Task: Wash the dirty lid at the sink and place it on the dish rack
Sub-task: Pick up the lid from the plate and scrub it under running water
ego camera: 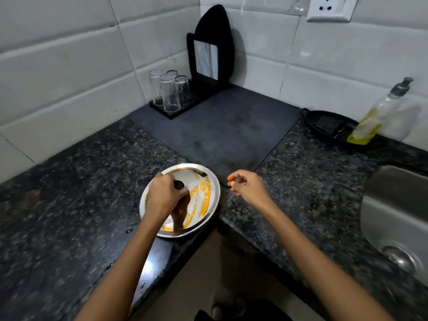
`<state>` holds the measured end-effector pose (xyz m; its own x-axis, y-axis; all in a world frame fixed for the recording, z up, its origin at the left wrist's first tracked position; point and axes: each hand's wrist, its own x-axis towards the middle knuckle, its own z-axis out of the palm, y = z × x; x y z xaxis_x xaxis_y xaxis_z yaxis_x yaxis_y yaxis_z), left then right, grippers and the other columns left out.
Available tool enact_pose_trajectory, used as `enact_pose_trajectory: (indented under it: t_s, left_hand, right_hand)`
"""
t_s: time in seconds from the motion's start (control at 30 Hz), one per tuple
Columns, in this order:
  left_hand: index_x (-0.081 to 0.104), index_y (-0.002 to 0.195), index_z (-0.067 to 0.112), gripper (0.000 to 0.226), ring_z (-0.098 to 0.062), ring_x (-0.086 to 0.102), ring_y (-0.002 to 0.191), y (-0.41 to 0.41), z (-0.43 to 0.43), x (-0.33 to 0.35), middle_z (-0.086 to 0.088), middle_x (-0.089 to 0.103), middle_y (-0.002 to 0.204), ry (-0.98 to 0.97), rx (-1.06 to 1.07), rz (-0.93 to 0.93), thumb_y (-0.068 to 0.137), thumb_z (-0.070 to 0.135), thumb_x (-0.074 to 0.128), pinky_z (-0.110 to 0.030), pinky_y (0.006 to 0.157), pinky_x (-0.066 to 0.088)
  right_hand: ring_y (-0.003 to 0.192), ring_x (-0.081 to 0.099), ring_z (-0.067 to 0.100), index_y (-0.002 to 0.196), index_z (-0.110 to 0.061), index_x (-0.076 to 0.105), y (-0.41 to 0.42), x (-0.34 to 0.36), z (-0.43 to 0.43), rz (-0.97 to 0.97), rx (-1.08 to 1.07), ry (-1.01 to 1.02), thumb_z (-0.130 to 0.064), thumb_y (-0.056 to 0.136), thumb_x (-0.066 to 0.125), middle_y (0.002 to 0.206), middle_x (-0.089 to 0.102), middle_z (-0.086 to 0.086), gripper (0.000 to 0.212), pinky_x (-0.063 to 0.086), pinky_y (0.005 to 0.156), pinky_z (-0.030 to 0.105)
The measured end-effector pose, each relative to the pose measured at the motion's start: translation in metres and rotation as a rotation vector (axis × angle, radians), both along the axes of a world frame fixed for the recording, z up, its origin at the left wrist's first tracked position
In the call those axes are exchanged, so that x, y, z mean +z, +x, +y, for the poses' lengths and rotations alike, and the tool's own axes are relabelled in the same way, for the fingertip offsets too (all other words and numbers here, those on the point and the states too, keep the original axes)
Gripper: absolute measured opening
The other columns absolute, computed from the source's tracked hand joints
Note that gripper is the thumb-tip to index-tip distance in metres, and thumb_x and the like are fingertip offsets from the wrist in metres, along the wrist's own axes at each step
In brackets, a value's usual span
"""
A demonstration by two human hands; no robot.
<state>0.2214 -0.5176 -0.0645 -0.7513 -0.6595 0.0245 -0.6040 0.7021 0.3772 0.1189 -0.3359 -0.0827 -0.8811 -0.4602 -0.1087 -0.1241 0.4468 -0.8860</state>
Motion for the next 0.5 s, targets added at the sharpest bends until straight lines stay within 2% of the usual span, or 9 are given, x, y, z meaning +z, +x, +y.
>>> enact_pose_trajectory:
  t_s: [0.1,0.17,0.2,0.3,0.37,0.43,0.5]
  left_hand:
    - [0.074,0.085,0.011,0.033,-0.031,0.068,0.083,-0.008,0.009,0.017,-0.018,0.073,0.085,0.122,-0.033,0.137,0.068,0.039,0.069,-0.035,0.074,0.054]
    - [0.074,0.082,0.013,0.032,-0.015,0.070,0.069,-0.017,0.025,0.030,-0.009,0.074,0.074,0.312,-0.046,0.233,0.070,0.042,0.067,-0.027,0.068,0.056]
    - [0.074,0.079,0.015,0.029,-0.008,0.068,0.062,-0.024,0.033,0.033,-0.003,0.073,0.069,0.406,-0.049,0.270,0.071,0.042,0.067,-0.023,0.064,0.055]
    - [0.075,0.073,0.013,0.025,-0.014,0.066,0.058,-0.049,0.079,0.048,0.007,0.067,0.050,0.783,-0.070,0.351,0.076,0.036,0.066,-0.033,0.067,0.059]
    - [0.065,0.059,0.005,0.033,-0.010,0.056,0.039,-0.066,0.112,0.052,0.004,0.057,0.035,1.058,-0.076,0.349,0.087,0.020,0.057,-0.023,0.045,0.054]
    - [0.059,0.052,0.006,0.041,-0.012,0.053,0.038,-0.079,0.152,0.056,-0.001,0.055,0.037,1.262,-0.164,0.300,0.090,0.003,0.045,-0.016,0.036,0.046]
    - [0.059,0.068,0.006,0.032,-0.014,0.061,0.045,-0.088,0.195,0.058,-0.002,0.064,0.046,1.422,-0.285,0.230,0.091,-0.001,0.039,-0.019,0.040,0.051]
  right_hand:
    - [0.079,0.064,0.024,0.084,-0.018,0.066,-0.002,0.004,0.015,0.017,-0.045,-0.028,-0.003,0.080,0.060,0.079,0.066,0.006,0.017,0.052,0.077,0.037]
    - [0.081,0.060,0.019,0.094,-0.010,0.067,-0.004,0.009,0.035,0.044,-0.098,-0.028,-0.001,0.081,0.059,0.085,0.066,0.007,0.017,0.048,0.075,0.030]
    - [0.083,0.060,0.018,0.096,-0.009,0.066,-0.006,0.011,0.045,0.049,-0.129,-0.020,-0.001,0.082,0.059,0.088,0.067,0.007,0.017,0.049,0.077,0.030]
    - [0.092,0.060,0.021,0.105,-0.008,0.062,-0.010,0.019,0.089,0.023,-0.244,-0.015,-0.008,0.086,0.058,0.094,0.062,0.004,0.019,0.054,0.085,0.042]
    - [0.098,0.060,0.023,0.113,-0.009,0.058,-0.013,0.023,0.120,-0.029,-0.323,-0.005,-0.018,0.090,0.055,0.099,0.058,0.002,0.025,0.053,0.087,0.045]
    - [0.090,0.060,0.023,0.115,-0.012,0.054,-0.013,0.024,0.159,-0.129,-0.426,-0.066,-0.028,0.092,0.050,0.102,0.055,0.002,0.028,0.054,0.082,0.043]
    - [0.075,0.058,0.018,0.105,-0.015,0.053,-0.011,0.024,0.200,-0.275,-0.507,-0.199,-0.036,0.094,0.044,0.095,0.058,0.005,0.025,0.052,0.068,0.036]
